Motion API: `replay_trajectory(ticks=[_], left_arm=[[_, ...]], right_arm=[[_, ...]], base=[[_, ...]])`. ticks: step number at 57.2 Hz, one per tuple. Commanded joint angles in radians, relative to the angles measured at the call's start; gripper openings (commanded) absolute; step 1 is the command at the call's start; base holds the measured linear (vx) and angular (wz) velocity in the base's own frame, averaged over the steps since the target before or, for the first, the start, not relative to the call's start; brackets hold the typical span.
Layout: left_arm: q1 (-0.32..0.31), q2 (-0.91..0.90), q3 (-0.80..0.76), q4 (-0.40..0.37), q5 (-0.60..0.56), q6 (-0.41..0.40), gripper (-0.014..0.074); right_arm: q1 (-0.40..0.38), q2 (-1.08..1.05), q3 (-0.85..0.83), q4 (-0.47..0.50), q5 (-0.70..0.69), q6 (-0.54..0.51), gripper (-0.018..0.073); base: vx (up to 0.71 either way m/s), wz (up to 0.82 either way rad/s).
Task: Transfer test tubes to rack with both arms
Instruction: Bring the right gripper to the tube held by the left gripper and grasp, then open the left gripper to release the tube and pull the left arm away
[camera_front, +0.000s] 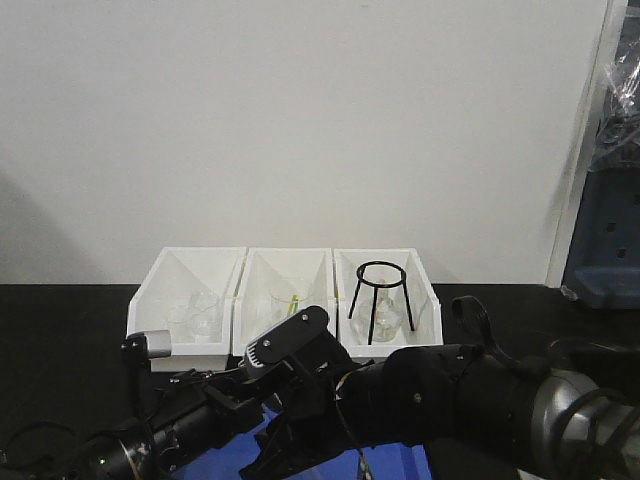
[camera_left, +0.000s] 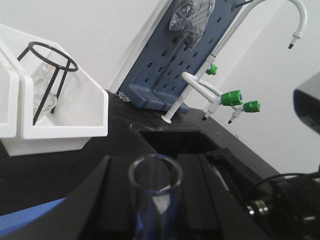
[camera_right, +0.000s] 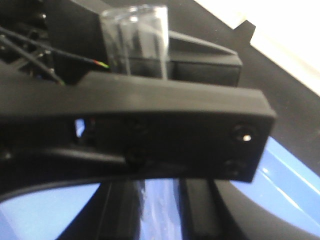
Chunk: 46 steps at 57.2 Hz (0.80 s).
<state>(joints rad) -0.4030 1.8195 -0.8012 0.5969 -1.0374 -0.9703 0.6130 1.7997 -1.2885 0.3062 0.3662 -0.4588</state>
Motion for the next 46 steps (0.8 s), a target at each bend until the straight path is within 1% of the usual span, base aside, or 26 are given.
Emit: replay_trajectory(ticks=[1, 9, 17, 24, 34, 46], left_arm=[[-0.004, -0.040, -0.023, -0.016, -0.065, -0.007, -0.0001], [-0.004, -0.040, -0.023, -0.024, -0.063, -0.006, 0.0004], [-0.003, -0.040, -0.023, -0.027, -0.059, -0.008, 0.0020], [-0.003, -0.040, -0.023, -0.030, -0.058, -0.008, 0.0055], [-0.003, -0.040, -0.023, -0.087, -0.060, -0.008, 0.0114], [-0.003, -0.040, -0.023, -0.085, -0.059, -0.007, 0.0160]], right_arm=[[-0.006, -0.053, -0.035, 0.015, -0.091, -0.005, 0.0046], [-0.006, -0.053, -0.035, 0.015, -0.091, -0.005, -0.0015], [-0.006, -0.053, -0.035, 0.015, -0.106, -0.005, -0.0013], [-0.006, -0.053, -0.035, 0.015, -0.110, -0.005, -0.0011], [-0.006, -0.053, -0.035, 0.015, -0.082, -0.005, -0.0008], [-0.007, -0.053, -0.033, 0.015, -0.092, 0.004, -0.0008]], base=[[0.00, 0.00], [0.00, 0.00], [0.00, 0.00], [0.00, 0.00], [0.00, 0.00], [0.00, 0.00]])
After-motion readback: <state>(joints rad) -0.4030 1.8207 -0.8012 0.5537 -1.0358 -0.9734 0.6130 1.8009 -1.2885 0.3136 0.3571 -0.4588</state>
